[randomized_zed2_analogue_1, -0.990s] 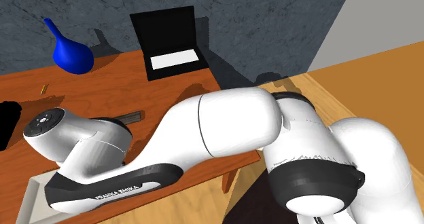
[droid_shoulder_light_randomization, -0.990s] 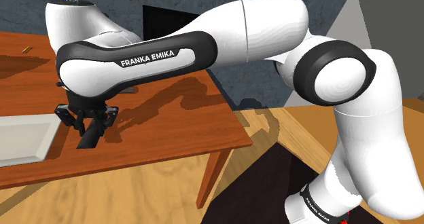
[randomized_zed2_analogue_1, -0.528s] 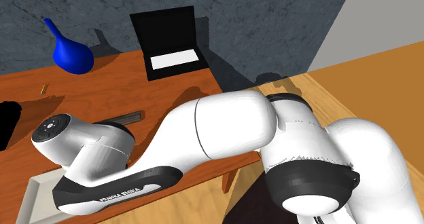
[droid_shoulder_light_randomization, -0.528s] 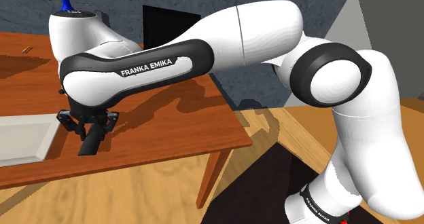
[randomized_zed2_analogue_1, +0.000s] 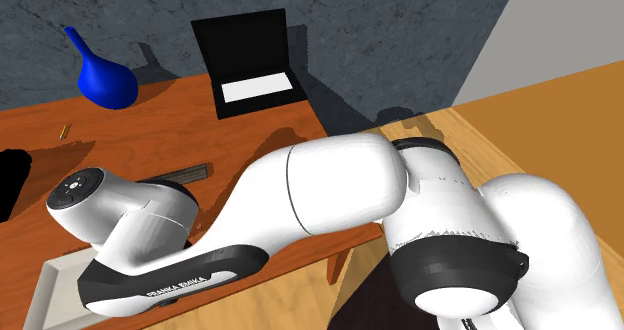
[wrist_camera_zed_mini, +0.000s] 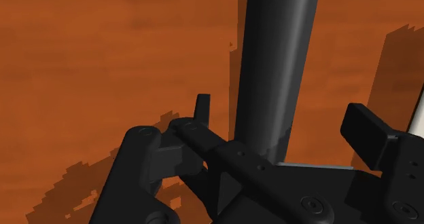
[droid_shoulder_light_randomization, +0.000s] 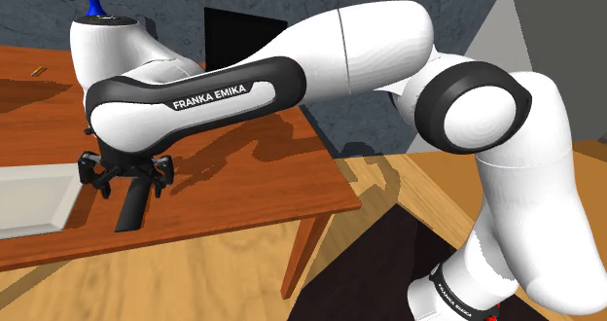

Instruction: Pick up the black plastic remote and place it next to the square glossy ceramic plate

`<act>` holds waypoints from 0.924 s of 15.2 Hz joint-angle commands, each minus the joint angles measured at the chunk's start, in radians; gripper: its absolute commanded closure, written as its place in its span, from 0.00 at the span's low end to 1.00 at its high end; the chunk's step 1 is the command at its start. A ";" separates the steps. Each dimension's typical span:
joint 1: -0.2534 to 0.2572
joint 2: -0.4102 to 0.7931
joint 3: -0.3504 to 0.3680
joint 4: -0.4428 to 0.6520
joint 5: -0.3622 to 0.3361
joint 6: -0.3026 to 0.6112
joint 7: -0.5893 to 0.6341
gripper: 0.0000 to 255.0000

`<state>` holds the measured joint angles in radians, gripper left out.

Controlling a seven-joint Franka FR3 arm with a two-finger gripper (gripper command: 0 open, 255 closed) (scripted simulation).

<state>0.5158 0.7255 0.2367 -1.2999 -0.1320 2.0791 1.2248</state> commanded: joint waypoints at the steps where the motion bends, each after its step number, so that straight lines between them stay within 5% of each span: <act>1: 0.000 0.000 0.000 0.000 0.000 0.000 0.000 0.00; 6: -0.006 -0.054 0.007 0.039 0.011 -0.091 -0.007 0.00; 14: -0.006 -0.054 0.007 0.039 0.011 -0.091 -0.007 0.00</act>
